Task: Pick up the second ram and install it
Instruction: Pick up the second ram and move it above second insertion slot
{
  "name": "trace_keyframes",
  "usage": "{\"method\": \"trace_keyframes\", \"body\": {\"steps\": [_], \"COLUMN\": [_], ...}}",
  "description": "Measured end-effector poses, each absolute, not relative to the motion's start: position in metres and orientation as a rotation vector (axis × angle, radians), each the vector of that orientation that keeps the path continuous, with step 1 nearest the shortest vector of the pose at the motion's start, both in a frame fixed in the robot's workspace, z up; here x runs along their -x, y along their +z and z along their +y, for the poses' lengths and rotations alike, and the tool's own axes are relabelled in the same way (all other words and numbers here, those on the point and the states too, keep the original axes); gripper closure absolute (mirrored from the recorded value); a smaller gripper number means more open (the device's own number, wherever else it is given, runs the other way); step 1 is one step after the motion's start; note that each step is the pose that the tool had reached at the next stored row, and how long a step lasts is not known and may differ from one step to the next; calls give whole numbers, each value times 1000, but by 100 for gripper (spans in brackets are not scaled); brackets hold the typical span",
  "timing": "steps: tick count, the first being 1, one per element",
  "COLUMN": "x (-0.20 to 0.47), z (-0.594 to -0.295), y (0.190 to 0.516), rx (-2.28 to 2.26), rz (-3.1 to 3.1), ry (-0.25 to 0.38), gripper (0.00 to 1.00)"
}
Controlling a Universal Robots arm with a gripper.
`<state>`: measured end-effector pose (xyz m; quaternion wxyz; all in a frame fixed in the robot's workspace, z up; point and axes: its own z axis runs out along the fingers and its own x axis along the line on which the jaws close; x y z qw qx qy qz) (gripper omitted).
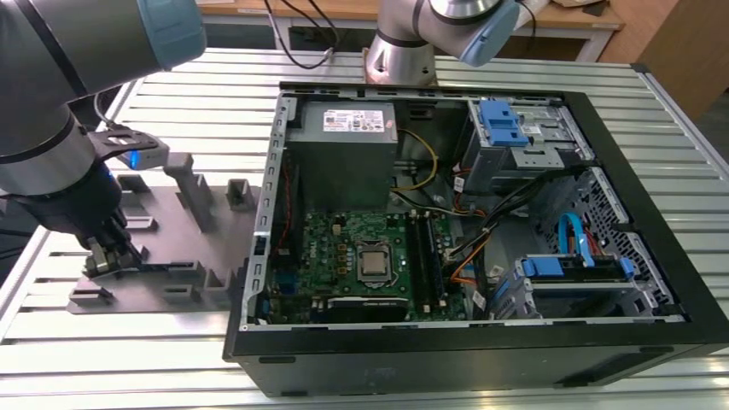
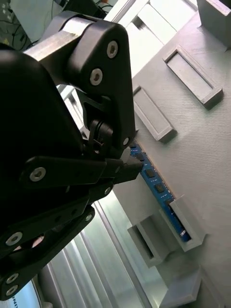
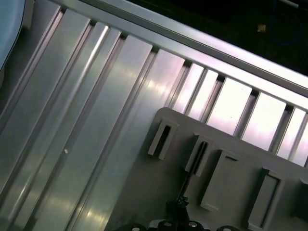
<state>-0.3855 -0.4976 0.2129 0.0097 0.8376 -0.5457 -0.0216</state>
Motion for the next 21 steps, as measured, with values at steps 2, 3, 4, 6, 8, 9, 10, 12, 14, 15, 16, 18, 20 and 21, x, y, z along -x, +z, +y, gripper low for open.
{"method": "trace_keyframes", "body": {"steps": [2,3,4,6,8,9,10,12,14,15,16,18,20,21], "x": [385,385,385,386,385,385,385,385,385,385,385,385,385,385], "z": [-498,-498,-498,-497,-498,-498,-498,-498,-498,-498,-498,-498,-498,-498], "y": [213,213,213,212,211,210,209,209,208,208,208,208,208,208], "rx": [-2617,-2616,-2608,-2578,-2545,-2529,-2513,-2479,-2444,-2427,-2409,-2375,-2340,-2322], "rz": [-1701,-1703,-1715,-1762,-1810,-1833,-1856,-1902,-1948,-1970,-1992,-2035,-2076,-2096], "ry": [-67,-67,-68,-68,-69,-69,-69,-70,-70,-70,-71,-71,-71,-71], "gripper": [93,93,93,93,93,93,93,93,93,93,93,93,93,93]}}
